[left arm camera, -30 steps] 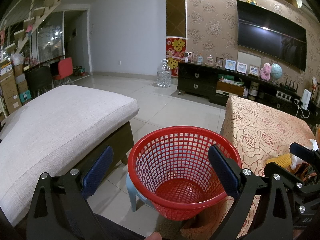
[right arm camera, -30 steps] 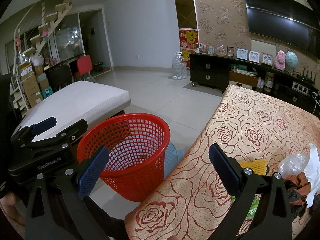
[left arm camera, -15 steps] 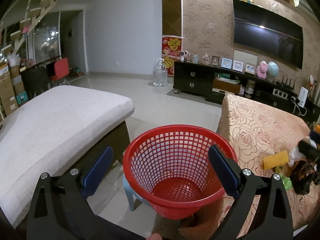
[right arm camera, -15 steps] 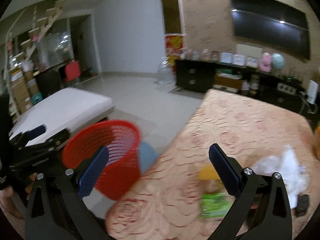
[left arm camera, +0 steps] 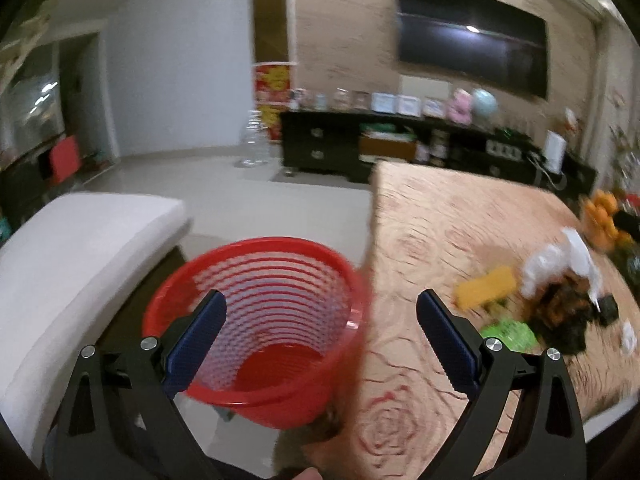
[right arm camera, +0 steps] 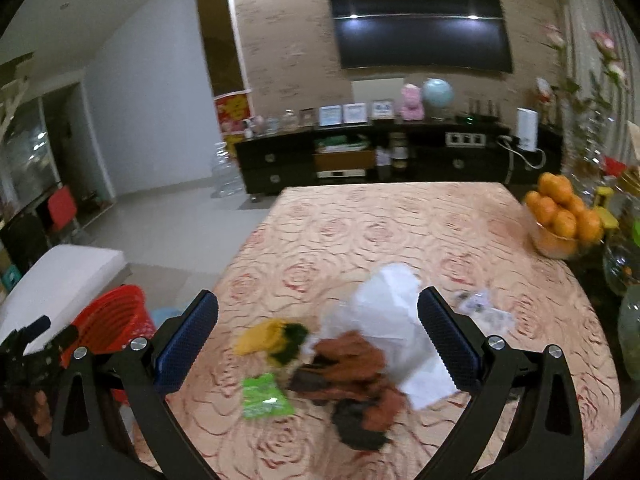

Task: Collect trash
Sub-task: 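Move both tools over the table toward the trash pile, then grasp the green wrapper with left tool while right tool grasps brown cloth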

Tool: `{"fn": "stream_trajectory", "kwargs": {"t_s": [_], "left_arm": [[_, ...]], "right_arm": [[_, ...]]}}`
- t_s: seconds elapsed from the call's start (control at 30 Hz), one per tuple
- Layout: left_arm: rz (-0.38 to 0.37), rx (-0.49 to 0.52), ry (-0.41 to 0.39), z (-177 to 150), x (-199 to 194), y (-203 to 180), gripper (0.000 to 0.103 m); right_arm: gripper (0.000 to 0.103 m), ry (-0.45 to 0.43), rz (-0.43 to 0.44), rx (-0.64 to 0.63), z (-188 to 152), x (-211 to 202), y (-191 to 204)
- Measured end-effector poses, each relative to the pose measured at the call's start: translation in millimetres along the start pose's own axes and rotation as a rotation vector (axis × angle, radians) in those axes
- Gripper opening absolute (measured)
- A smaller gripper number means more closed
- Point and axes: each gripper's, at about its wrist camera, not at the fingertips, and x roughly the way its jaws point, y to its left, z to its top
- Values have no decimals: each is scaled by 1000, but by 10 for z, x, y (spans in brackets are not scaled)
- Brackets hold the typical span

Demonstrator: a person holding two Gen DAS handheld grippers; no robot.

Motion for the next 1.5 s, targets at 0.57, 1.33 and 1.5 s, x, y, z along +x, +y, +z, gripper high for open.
{"fn": "stream_trajectory", "kwargs": {"t_s": [0.57, 1.33, 1.5], "left_arm": [[-324, 322, 229, -218, 897, -1563, 92], [-468, 273, 299, -360, 1068, -1660, 23], [-464, 260, 299, -353, 1041, -1605, 20]], "right_arm": [[97, 37, -50, 117, -135, -39, -591], [97, 98, -56, 137, -292, 84, -717], [97, 121, -8, 114, -359, 169, -588]]}}
